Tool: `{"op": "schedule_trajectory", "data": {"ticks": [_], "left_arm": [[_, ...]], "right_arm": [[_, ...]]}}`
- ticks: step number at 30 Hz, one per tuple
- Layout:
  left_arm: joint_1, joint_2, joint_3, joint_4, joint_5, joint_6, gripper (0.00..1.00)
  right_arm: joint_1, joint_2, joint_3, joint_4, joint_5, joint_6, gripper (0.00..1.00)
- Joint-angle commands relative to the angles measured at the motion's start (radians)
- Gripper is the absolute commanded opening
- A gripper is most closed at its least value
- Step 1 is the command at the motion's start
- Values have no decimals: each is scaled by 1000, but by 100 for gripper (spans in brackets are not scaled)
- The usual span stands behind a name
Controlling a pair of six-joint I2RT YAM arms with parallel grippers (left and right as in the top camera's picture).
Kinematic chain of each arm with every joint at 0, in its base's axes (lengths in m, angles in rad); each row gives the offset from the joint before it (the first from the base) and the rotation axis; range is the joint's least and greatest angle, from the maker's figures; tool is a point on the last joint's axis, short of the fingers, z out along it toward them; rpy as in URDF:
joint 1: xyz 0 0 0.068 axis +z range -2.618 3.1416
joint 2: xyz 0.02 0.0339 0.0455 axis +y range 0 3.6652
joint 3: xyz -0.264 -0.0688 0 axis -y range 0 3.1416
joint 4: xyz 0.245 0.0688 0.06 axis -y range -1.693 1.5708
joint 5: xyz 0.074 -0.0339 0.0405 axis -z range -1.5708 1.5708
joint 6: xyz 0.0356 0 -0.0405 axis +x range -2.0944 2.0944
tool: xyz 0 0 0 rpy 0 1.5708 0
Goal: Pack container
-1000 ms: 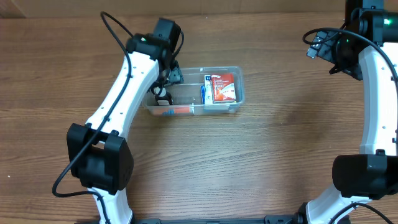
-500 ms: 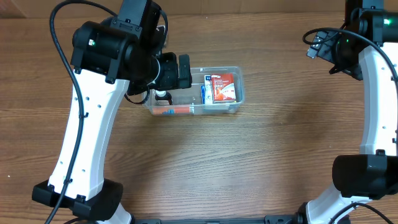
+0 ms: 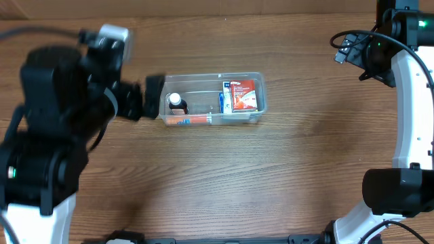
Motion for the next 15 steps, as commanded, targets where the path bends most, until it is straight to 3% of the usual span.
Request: {"op": "schedule_trajectory", "data": {"ticks": [1,11,15], "left_arm": [[49,-225,-314,167,81,47,100],[158,-897,-1315,964,210,64,100],[182,-1051,-1527,1111,227,64,100]], "right_arm": [[-5,-9,19,3,8,-5,100],[-5,-9,19,3,8,-5,100],[-5,-9,19,3,8,-5,100]]}}
